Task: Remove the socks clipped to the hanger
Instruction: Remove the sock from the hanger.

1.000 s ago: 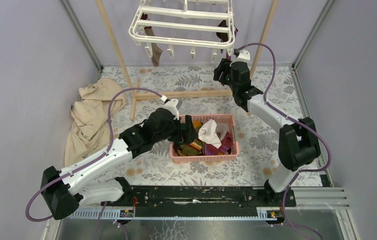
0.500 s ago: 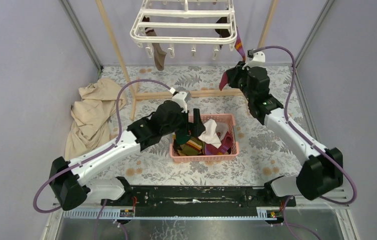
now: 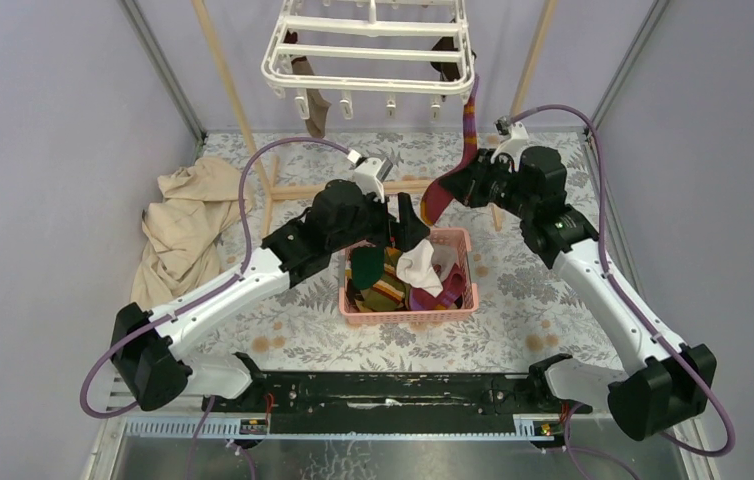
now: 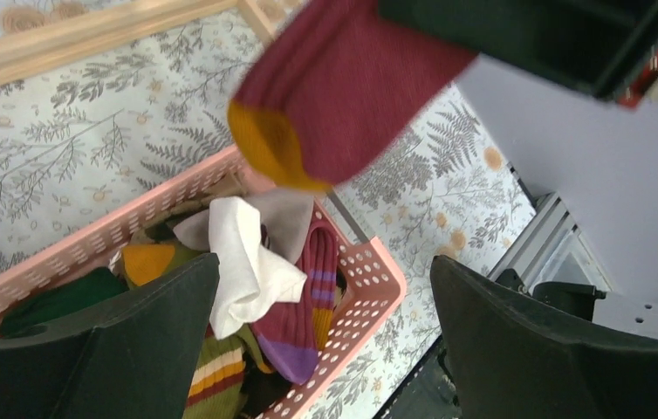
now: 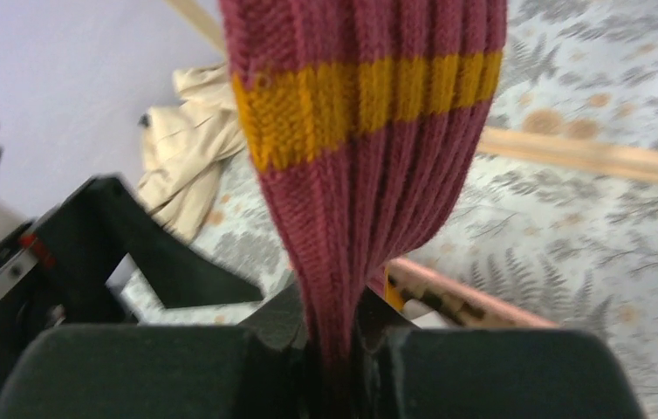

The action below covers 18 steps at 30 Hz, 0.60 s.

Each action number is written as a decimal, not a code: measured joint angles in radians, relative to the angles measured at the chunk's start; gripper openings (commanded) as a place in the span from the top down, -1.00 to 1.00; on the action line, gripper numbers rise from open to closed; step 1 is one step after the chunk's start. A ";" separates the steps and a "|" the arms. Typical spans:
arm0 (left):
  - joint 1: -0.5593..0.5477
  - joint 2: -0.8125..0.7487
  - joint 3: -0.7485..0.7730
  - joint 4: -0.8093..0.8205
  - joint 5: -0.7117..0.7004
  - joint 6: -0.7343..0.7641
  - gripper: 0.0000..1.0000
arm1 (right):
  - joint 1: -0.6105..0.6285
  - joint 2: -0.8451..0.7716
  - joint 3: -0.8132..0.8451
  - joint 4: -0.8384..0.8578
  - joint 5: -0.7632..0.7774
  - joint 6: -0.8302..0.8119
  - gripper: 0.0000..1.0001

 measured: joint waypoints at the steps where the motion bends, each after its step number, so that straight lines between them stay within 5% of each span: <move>1: 0.004 -0.001 0.000 0.011 0.009 0.000 -0.98 | -0.002 -0.014 -0.011 -0.006 -0.030 0.014 0.78; 18: 0.016 -0.089 -0.105 0.172 0.116 -0.033 -0.97 | -0.009 -0.116 -0.088 0.052 -0.422 0.255 0.82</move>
